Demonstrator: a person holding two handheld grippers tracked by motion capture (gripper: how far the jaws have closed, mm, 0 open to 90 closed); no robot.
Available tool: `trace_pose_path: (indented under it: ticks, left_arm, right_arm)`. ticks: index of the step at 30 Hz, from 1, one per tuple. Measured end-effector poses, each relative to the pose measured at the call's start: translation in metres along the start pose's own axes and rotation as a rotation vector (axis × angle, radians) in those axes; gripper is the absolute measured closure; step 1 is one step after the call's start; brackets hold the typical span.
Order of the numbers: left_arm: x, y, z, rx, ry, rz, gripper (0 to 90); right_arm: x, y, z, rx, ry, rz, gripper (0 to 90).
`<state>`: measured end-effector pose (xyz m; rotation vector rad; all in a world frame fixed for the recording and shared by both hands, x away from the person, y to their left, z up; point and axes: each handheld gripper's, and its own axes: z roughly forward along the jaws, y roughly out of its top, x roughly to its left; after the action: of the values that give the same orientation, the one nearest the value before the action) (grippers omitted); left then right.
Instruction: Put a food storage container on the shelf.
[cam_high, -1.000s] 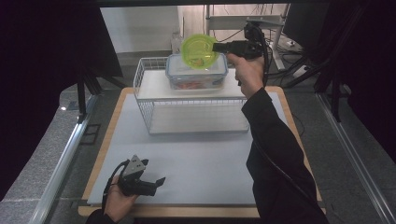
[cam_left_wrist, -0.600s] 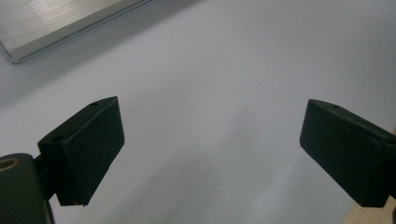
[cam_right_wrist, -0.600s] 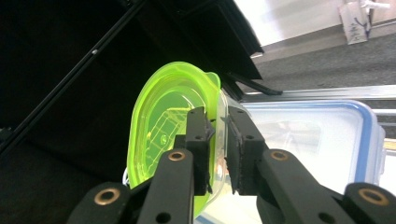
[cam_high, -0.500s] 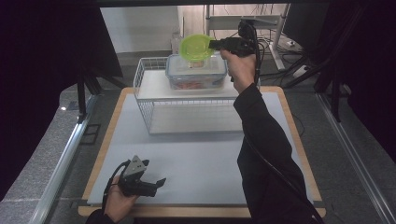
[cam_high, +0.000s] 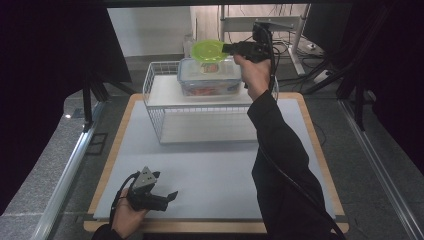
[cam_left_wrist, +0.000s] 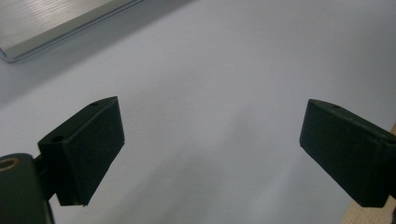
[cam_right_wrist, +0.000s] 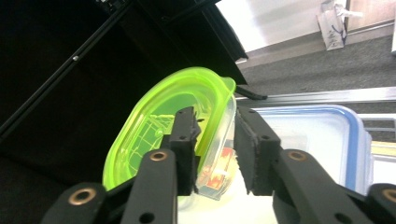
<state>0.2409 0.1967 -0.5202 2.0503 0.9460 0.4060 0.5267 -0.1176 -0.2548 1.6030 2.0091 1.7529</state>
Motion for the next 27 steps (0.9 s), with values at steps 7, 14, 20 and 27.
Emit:
trace_pose_path:
  ticks: [7,14,20,27]
  left_arm:
    - [0.0,0.0,0.0,-0.001,0.002,0.001,6.6]
    - [0.0,0.0,-0.001,-0.003,0.007,0.005,6.5]
    - [0.0,0.0,0.0,-0.003,0.009,0.005,6.5]
    - [0.0,0.0,0.0,-0.003,0.01,0.004,6.3]
  right_arm:
    - [0.002,-0.001,-0.002,-0.027,-0.007,-0.039,53.9]
    - [0.003,-0.003,-0.013,-0.028,0.013,-0.111,37.8]
    - [0.001,-0.007,-0.023,0.015,0.021,-0.212,24.5]
    - [-0.006,-0.022,-0.036,0.031,0.025,-0.261,16.5]
